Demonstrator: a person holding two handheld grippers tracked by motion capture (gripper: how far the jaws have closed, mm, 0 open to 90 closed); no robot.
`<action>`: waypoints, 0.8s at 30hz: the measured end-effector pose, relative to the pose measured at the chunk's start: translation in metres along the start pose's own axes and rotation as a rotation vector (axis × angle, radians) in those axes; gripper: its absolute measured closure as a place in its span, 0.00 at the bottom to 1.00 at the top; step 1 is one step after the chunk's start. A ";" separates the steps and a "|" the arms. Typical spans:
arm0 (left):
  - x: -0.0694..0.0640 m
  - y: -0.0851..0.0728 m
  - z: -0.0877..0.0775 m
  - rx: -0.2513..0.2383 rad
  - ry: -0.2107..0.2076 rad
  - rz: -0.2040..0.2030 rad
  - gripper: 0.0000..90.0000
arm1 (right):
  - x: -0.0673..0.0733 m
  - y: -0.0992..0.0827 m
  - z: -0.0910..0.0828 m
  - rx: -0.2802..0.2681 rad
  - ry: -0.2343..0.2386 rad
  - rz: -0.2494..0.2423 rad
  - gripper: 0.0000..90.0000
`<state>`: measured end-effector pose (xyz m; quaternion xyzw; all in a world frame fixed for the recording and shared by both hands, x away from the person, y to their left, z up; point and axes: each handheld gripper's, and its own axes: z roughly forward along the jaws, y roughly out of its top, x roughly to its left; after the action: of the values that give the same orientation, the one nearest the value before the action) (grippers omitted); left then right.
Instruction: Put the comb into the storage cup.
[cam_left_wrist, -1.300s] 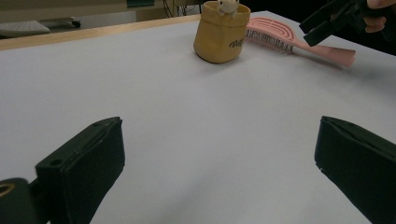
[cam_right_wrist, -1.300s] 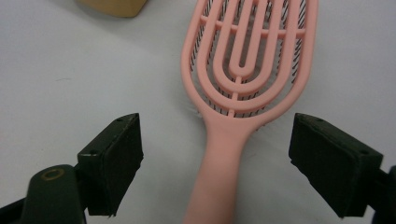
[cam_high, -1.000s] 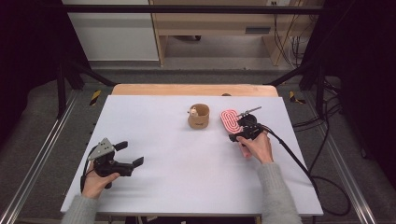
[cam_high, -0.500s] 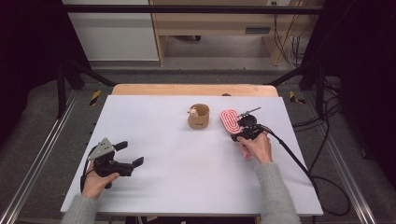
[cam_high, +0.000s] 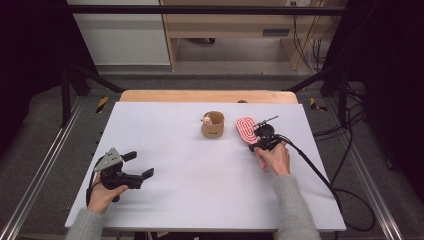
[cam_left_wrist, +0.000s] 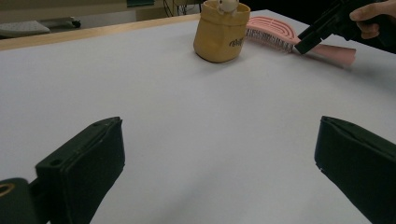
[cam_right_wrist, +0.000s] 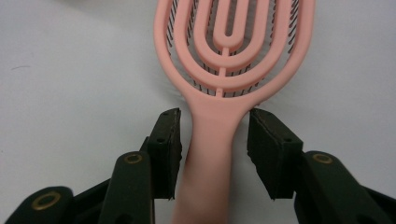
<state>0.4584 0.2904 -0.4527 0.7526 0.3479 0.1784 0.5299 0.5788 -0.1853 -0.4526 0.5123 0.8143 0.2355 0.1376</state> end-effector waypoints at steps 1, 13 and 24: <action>0.000 0.000 0.000 0.000 0.000 0.000 0.02 | 0.000 0.000 0.000 0.002 0.000 0.005 0.64; 0.000 0.000 0.000 0.001 0.002 0.002 0.02 | -0.001 -0.002 0.002 0.000 0.007 0.018 0.69; 0.000 0.000 0.000 0.001 0.004 0.002 0.02 | 0.001 -0.003 0.003 0.012 0.000 0.032 0.76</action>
<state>0.4585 0.2900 -0.4530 0.7530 0.3481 0.1801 0.5285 0.5773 -0.1846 -0.4566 0.5263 0.8073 0.2327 0.1306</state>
